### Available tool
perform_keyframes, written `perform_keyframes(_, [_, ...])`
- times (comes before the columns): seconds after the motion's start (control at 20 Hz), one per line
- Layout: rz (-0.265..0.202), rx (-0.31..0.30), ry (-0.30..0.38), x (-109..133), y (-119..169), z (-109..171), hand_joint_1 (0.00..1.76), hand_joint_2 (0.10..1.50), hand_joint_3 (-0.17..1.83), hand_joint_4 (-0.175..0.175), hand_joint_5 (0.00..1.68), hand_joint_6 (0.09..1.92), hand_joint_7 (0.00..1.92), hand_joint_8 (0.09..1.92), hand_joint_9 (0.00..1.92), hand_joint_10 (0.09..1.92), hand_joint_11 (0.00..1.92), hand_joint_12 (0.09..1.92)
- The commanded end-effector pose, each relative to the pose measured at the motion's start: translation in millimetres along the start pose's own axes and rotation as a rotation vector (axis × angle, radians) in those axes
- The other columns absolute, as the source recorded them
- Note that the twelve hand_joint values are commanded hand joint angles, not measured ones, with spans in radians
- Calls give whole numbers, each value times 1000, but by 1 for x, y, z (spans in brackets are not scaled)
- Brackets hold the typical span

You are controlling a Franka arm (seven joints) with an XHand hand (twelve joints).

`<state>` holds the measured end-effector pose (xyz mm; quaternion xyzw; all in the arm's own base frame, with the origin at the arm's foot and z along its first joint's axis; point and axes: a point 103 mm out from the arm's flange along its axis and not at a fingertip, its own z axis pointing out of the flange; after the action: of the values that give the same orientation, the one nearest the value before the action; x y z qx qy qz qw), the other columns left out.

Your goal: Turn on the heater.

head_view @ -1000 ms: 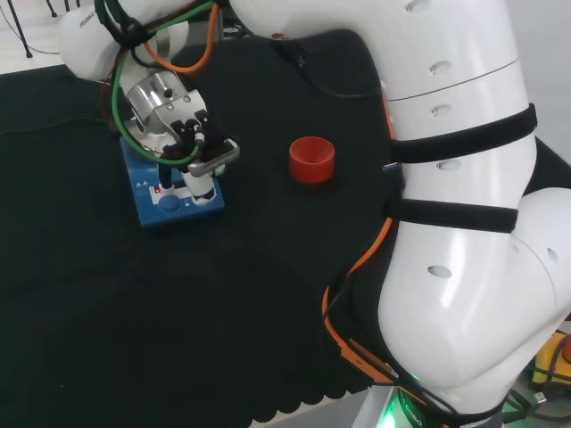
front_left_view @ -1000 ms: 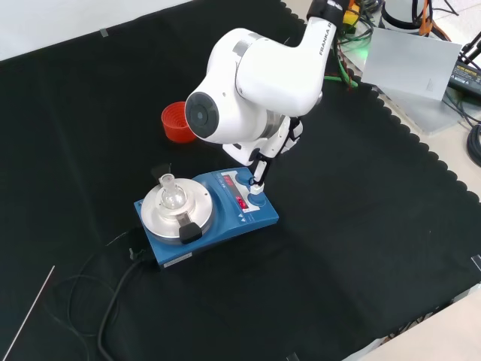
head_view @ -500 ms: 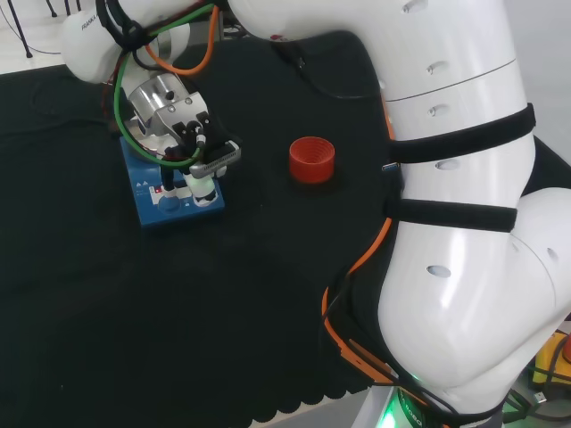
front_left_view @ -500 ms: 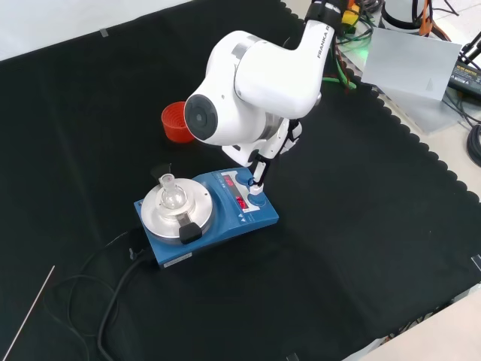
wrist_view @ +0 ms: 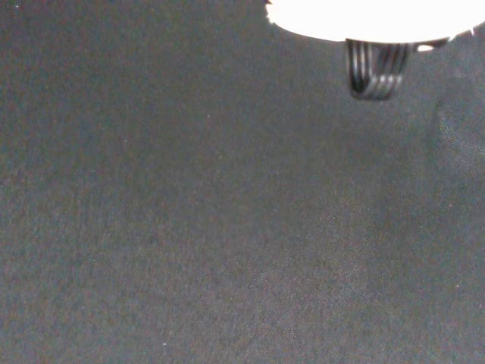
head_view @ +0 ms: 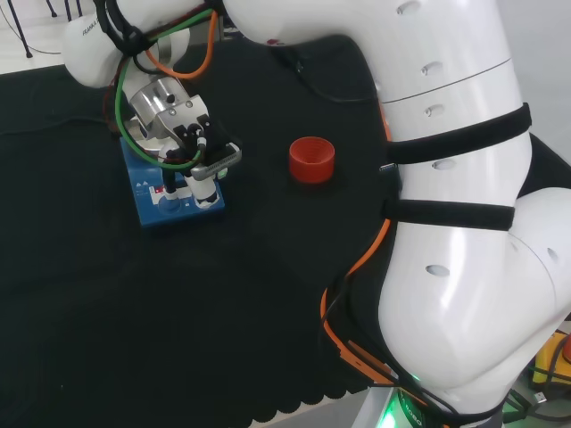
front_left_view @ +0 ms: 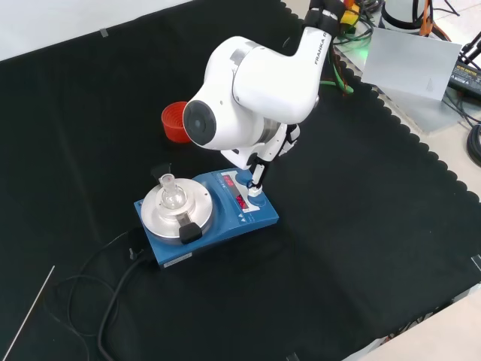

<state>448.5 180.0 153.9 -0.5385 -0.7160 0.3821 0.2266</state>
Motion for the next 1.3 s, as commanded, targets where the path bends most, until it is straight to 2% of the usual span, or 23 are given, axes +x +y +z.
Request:
perform_keyframes(0.05, [0, -2, -1, 0, 0, -1, 1567, 555, 1226, -38, 315, 123, 1907, 1604, 1920, 1616, 1807, 1423])
perform_keyframes(0.4, [2, -7, 4, -1, -4, -5, 1568, 555, 1227, -38, 323, 122, 1907, 1604, 1920, 1615, 1805, 1424])
perform_keyframes(0.9, [16, -60, 11, -5, -36, -24, 1568, 554, 1228, -39, 338, 121, 1907, 1603, 1920, 1614, 1804, 1425])
perform_keyframes(1.3, [35, -77, 9, -10, -51, -31, 1568, 554, 1229, -39, 344, 118, 1906, 1603, 1920, 1614, 1804, 1425])
